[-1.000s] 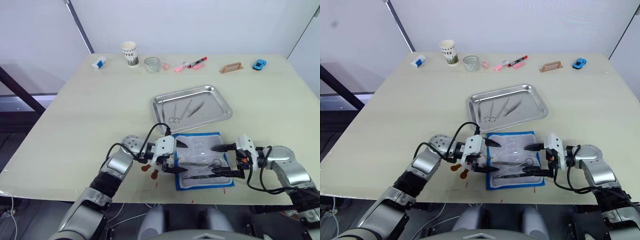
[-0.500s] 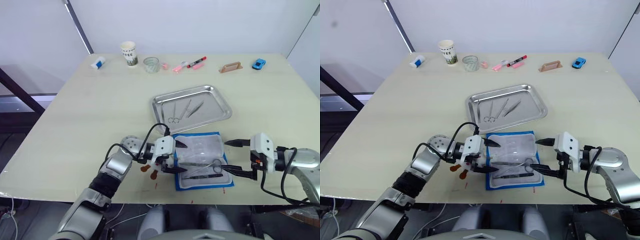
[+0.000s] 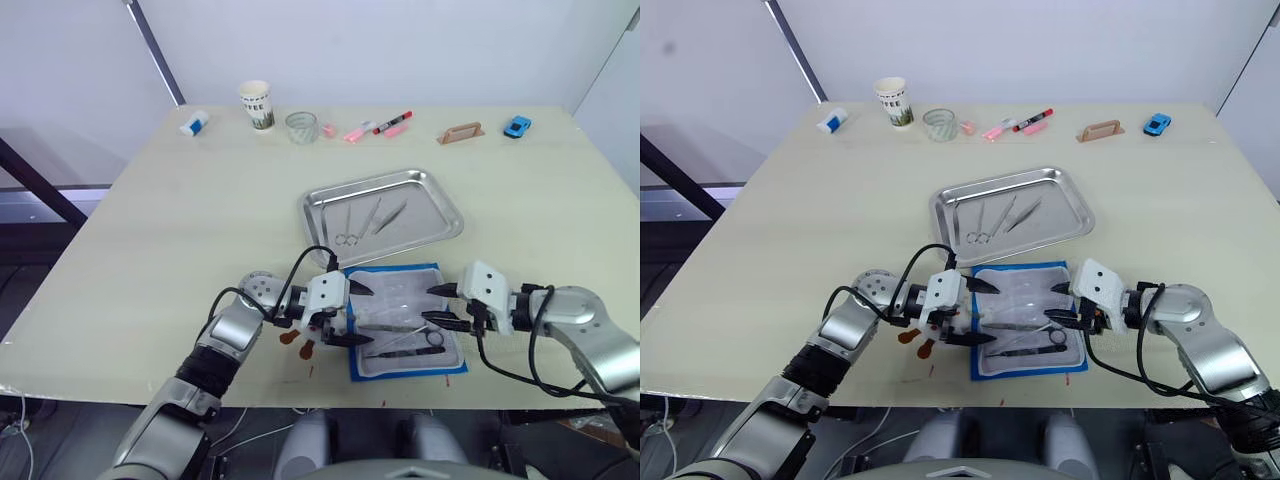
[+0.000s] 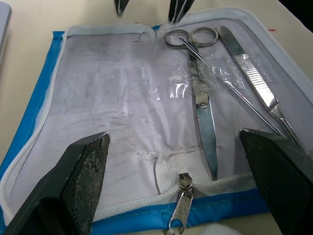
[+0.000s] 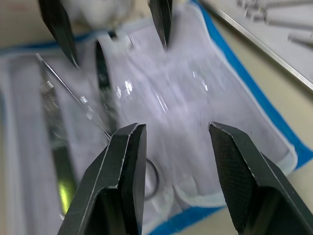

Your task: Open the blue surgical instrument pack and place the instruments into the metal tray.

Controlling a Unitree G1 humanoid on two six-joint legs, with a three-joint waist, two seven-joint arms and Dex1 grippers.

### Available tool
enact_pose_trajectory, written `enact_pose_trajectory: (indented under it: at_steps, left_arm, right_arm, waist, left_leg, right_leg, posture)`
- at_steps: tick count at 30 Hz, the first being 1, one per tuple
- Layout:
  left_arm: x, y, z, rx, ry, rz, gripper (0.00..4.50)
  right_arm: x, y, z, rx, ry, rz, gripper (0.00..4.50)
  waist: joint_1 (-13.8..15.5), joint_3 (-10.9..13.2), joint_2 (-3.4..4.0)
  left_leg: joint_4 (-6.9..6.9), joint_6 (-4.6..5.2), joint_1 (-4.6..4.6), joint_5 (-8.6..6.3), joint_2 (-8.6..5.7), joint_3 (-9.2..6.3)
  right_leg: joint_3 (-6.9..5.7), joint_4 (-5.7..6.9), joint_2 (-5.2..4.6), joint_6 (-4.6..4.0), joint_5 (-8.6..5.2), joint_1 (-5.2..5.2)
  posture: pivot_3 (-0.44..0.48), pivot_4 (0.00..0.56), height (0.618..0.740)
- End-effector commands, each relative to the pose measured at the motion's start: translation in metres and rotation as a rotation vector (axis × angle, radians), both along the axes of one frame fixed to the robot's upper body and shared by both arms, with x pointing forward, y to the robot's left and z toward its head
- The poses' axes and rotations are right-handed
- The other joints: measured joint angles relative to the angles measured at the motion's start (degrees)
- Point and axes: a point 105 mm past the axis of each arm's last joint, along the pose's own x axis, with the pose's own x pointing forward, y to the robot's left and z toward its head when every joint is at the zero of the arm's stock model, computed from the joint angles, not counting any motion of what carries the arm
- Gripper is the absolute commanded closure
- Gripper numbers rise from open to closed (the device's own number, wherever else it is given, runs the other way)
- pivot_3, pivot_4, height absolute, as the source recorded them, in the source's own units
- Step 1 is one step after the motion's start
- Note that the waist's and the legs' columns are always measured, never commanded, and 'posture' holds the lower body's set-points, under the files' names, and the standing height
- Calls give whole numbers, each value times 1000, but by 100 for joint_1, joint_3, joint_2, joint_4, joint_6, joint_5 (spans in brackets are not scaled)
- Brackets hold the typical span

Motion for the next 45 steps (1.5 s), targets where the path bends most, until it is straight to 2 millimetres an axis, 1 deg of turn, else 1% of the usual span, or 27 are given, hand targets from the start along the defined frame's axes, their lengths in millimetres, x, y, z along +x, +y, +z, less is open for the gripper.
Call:
enact_pose_trajectory:
  at_steps: [1, 10, 16, 24, 29, 36, 45]
  left_arm:
    - [-12, 18, -42, 139, 132, 51, 0]
    - [-13, 20, -45, 144, 137, 55, 0]
    - [-14, 21, -47, 146, 140, 59, 0]
    - [-15, 20, -47, 145, 143, 61, 0]
    - [-16, 20, -47, 145, 144, 60, 0]
    - [-15, 20, -48, 149, 144, 56, 0]
    - [-17, 16, -44, 139, 142, 43, 0]
  right_arm:
    - [4, 3, 7, -23, -47, 46, 2197]
    - [10, -2, 1, -113, -64, 127, 2197]
    - [0, 3, 1, -103, -44, 204, 2197]
    - [-8, 7, 0, -88, -31, 232, 2197]
    - [-13, 7, -4, -98, -19, 238, 2197]
    - [-14, 11, -6, -111, -5, 203, 2197]
    - [-25, 19, -15, -131, 69, 155, 2197]
  waist:
    - [1, 1, 0]
    - [1, 5, -2]
    - [1, 5, -3]
    - [2, 5, -3]
    - [1, 6, -4]
    - [2, 6, -4]
    - [3, 6, -6]
  left_leg:
    - [0, 0, 0, 0, 0, 0]
    - [-2, 0, 1, 0, -1, -1]
    - [-5, 0, 2, 0, 0, 0]
    - [-7, 0, 2, 0, 2, 0]
    - [-8, 0, 2, 0, 7, 1]
    - [-10, 0, 1, 0, 12, 3]
    - [-12, 0, -1, 0, 22, 3]
  right_leg:
    - [0, 0, 0, 0, 0, 0]
    - [0, 0, 2, 0, 0, -1]
    - [1, -1, 2, 0, 0, -1]
    - [1, -1, 0, -1, 0, -1]
    - [3, -2, -1, -1, 0, -3]
    - [4, -3, -2, -1, -1, -6]
    - [3, -4, -5, -5, -3, -9]
  posture:
    - [0, 150, 740]
    - [0, 150, 740]
    - [0, 150, 740]
    - [0, 150, 740]
    - [0, 150, 740]
    - [0, 150, 740]
    - [0, 150, 740]
